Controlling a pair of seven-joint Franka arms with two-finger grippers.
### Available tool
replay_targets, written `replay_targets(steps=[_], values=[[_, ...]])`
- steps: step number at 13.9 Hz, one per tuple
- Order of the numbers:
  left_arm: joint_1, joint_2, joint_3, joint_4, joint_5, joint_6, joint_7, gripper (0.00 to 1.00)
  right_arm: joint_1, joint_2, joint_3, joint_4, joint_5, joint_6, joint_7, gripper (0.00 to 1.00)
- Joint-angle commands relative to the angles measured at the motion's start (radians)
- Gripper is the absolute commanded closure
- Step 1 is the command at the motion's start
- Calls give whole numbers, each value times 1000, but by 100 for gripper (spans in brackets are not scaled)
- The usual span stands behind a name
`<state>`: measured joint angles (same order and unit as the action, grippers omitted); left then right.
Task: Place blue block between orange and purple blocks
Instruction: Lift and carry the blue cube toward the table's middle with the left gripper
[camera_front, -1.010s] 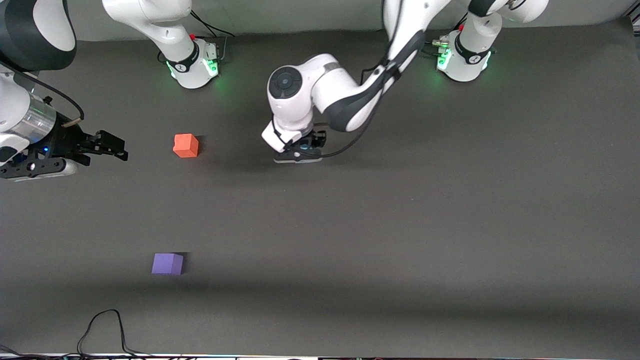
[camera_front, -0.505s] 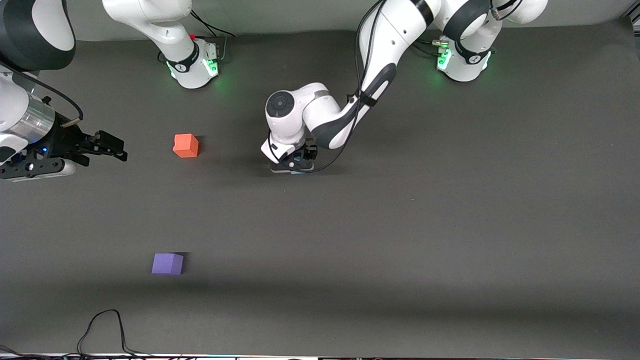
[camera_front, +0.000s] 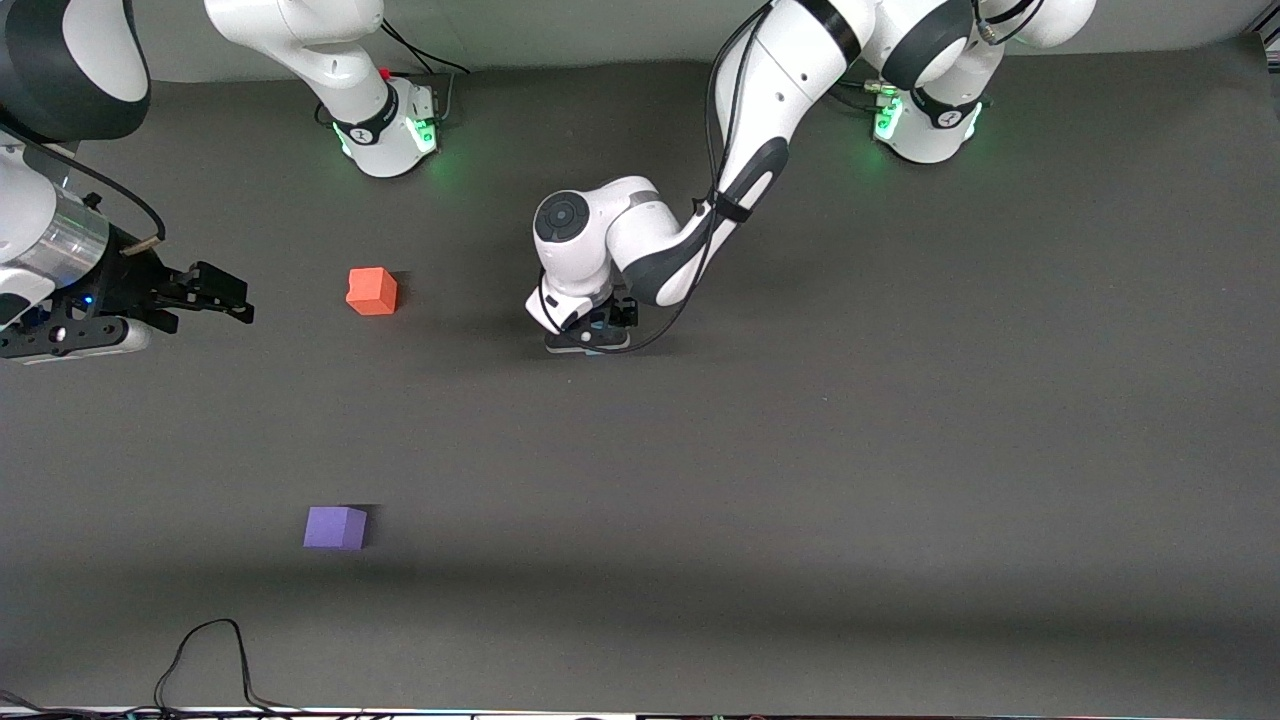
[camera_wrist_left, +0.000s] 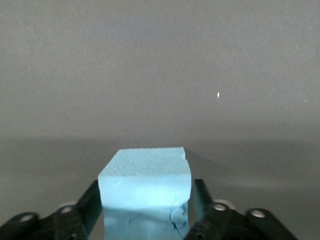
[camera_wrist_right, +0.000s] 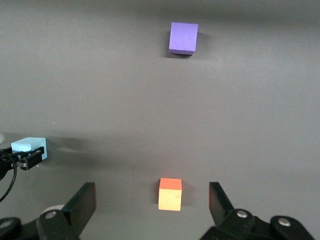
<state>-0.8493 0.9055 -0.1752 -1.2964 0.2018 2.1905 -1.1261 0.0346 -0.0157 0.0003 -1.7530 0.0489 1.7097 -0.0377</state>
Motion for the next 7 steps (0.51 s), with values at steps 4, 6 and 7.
replay_targets(steps=[4,6,7], values=[[175,-199,-56,19,-100,-213,87,0,-1,11,3,24,19,-16,-13,0],[345,-301,-70,-36,-236,-276,274,0,1,10,7,26,19,-40,-7,0],[431,-347,-70,-64,-274,-313,351,0,4,10,10,27,20,-57,-5,0]])
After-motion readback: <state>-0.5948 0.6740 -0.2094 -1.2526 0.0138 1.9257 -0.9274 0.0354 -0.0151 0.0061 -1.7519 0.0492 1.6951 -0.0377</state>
